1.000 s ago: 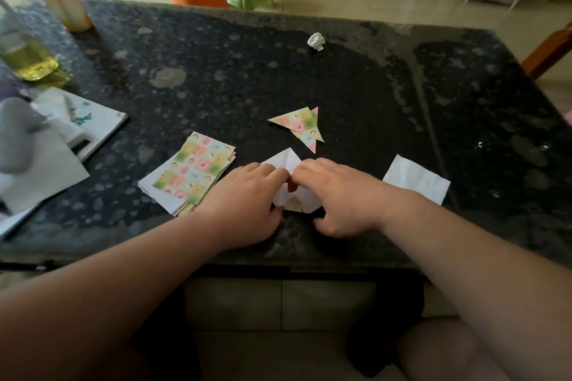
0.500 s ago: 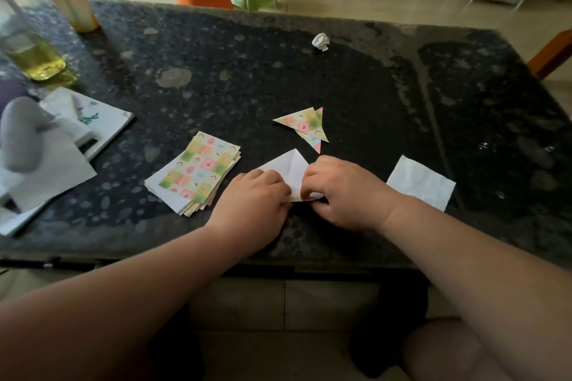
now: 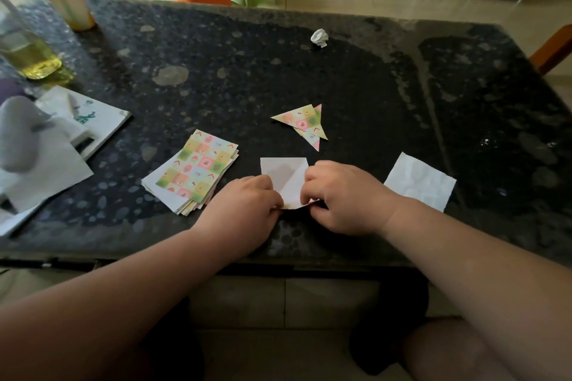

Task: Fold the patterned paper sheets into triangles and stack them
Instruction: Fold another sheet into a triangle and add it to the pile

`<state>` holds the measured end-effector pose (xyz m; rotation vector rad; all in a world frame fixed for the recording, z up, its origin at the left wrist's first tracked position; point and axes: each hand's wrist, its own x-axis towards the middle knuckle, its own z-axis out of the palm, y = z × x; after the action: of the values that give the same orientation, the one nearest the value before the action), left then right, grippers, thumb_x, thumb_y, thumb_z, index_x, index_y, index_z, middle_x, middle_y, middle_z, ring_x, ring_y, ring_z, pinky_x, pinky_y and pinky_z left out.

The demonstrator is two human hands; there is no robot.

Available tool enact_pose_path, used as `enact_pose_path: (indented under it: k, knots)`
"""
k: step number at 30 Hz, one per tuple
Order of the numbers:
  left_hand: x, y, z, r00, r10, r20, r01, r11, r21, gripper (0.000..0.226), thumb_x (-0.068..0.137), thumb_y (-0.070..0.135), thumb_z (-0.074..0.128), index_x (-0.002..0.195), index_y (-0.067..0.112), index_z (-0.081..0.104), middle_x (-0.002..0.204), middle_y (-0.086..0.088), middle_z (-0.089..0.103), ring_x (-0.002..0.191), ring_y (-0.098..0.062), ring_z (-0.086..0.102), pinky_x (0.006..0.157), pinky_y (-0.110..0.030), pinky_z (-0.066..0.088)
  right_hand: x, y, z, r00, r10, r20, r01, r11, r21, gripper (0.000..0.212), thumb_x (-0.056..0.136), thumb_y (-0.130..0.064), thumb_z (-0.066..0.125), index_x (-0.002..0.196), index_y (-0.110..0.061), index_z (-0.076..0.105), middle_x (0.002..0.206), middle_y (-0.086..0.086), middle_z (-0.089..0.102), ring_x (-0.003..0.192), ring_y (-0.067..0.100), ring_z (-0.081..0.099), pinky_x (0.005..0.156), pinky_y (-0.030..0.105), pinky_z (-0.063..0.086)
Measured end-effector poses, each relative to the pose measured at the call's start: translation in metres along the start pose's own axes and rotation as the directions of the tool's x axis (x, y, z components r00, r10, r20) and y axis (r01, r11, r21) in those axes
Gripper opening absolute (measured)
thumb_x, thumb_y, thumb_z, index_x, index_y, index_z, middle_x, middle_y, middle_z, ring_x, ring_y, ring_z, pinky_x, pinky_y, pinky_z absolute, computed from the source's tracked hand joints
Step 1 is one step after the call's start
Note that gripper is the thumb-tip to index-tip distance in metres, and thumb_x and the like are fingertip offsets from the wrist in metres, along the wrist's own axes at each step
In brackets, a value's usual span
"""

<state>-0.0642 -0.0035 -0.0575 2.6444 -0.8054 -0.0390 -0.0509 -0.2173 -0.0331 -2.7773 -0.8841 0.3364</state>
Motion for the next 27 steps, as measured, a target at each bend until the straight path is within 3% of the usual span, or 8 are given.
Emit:
enact_pose_path:
  k: [3,6,12,19,23,27]
  knots:
    - [-0.002,-0.003,-0.002,1.000,-0.001,0.019,0.001,1.000,-0.005,0.018,0.097,0.024,0.064,0.103,0.020,0.080,0.100,0.001,0.066,0.096,-0.022,0.061,0.086,-0.032,0.047,0.001,-0.004,0.005,1.000,-0.018,0.016,0.018,1.000,-0.004,0.015,0.095,-0.027,0.060,0.105,-0.025,0.070,0.108,-0.007,0.056,0.102,0.009,0.044,0.078,0.021,0.030]
    - [-0.002,-0.007,-0.005,0.997,-0.017,0.076,0.020,0.999,-0.029,0.020,0.098,0.032,0.063,0.108,0.024,0.079,0.105,0.007,0.062,0.102,-0.016,0.056,0.088,-0.023,0.036,-0.001,-0.002,0.007,1.000,-0.009,0.024,0.008,0.999,0.031,0.012,0.093,-0.026,0.061,0.102,-0.023,0.069,0.105,-0.007,0.057,0.104,0.011,0.048,0.081,0.024,0.037]
    - [0.000,-0.014,-0.009,0.975,-0.135,0.174,0.157,0.980,-0.121,0.012,0.095,0.036,0.069,0.101,0.032,0.077,0.102,0.019,0.053,0.104,-0.006,0.048,0.096,-0.025,0.040,-0.001,0.005,0.012,1.000,0.024,0.016,-0.026,0.989,0.148,0.011,0.088,-0.027,0.069,0.099,-0.024,0.070,0.098,-0.011,0.056,0.095,0.008,0.050,0.084,0.031,0.049]
    - [0.009,-0.015,-0.015,0.937,-0.229,0.265,0.273,0.951,-0.144,0.005,0.095,0.038,0.069,0.093,0.036,0.073,0.099,0.019,0.055,0.090,0.000,0.051,0.088,-0.024,0.046,0.004,0.015,0.019,0.996,0.092,-0.014,-0.079,0.921,0.381,0.005,0.087,-0.020,0.076,0.086,-0.024,0.074,0.088,-0.011,0.063,0.082,0.007,0.060,0.074,0.022,0.048]
    - [0.015,-0.009,-0.021,0.892,-0.326,0.314,0.379,0.917,-0.126,0.014,0.096,0.038,0.067,0.082,0.038,0.065,0.092,0.019,0.058,0.085,-0.003,0.057,0.079,-0.024,0.047,0.006,0.015,0.016,0.977,0.213,0.029,-0.201,0.856,0.476,0.008,0.090,-0.029,0.077,0.084,-0.026,0.074,0.084,-0.012,0.066,0.080,0.006,0.063,0.072,0.022,0.052]
    - [0.022,-0.007,-0.022,0.848,-0.394,0.356,0.451,0.888,-0.093,0.018,0.098,0.039,0.064,0.081,0.036,0.065,0.091,0.014,0.068,0.083,-0.004,0.059,0.078,-0.031,0.053,0.006,0.014,0.012,0.942,0.334,0.026,-0.288,0.765,0.576,0.009,0.087,-0.035,0.081,0.091,-0.034,0.073,0.083,-0.017,0.069,0.078,0.000,0.064,0.067,0.013,0.046]
